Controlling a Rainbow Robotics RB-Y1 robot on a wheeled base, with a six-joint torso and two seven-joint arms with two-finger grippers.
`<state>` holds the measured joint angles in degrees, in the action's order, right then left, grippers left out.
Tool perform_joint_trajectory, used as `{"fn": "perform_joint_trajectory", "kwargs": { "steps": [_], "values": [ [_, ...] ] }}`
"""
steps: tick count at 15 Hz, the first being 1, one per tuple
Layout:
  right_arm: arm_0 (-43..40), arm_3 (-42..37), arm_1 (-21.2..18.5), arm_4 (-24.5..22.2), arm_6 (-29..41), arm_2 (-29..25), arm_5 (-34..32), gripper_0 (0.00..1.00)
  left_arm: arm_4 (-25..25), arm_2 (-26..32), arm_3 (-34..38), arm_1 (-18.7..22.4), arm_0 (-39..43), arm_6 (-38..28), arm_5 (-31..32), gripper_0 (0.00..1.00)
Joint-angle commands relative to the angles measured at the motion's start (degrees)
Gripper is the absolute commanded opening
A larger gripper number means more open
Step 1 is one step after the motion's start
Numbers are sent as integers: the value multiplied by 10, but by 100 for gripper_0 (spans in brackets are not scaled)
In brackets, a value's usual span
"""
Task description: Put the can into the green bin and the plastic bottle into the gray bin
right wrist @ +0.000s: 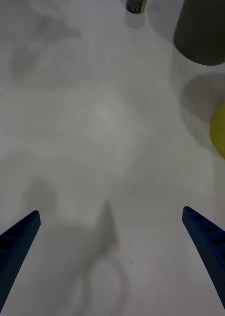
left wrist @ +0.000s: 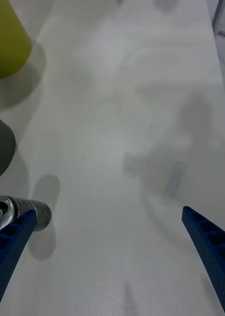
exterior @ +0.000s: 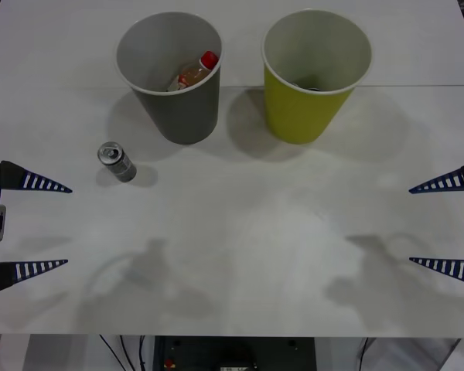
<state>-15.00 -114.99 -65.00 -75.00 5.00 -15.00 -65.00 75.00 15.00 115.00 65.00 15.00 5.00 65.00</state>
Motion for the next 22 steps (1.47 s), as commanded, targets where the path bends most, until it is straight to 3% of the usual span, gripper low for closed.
{"fn": "perform_joint_trajectory", "kwargs": {
  "steps": [1,9,14,19,22],
  "values": [
    [0,0,0,0,0,0,0,100,0,0,0,0,0,0,0,100],
    [0,0,0,0,0,0,0,100,-5,-8,-1,-8,-1,-33,-7,100],
    [0,0,0,0,0,0,0,100,-100,-8,-72,-32,0,-46,-30,100],
    [0,0,0,0,0,0,0,100,-149,-8,-131,-67,0,-31,-41,100],
    [0,0,0,0,0,0,0,100,-166,-8,-167,-91,-1,33,-46,100]
  ]
}}
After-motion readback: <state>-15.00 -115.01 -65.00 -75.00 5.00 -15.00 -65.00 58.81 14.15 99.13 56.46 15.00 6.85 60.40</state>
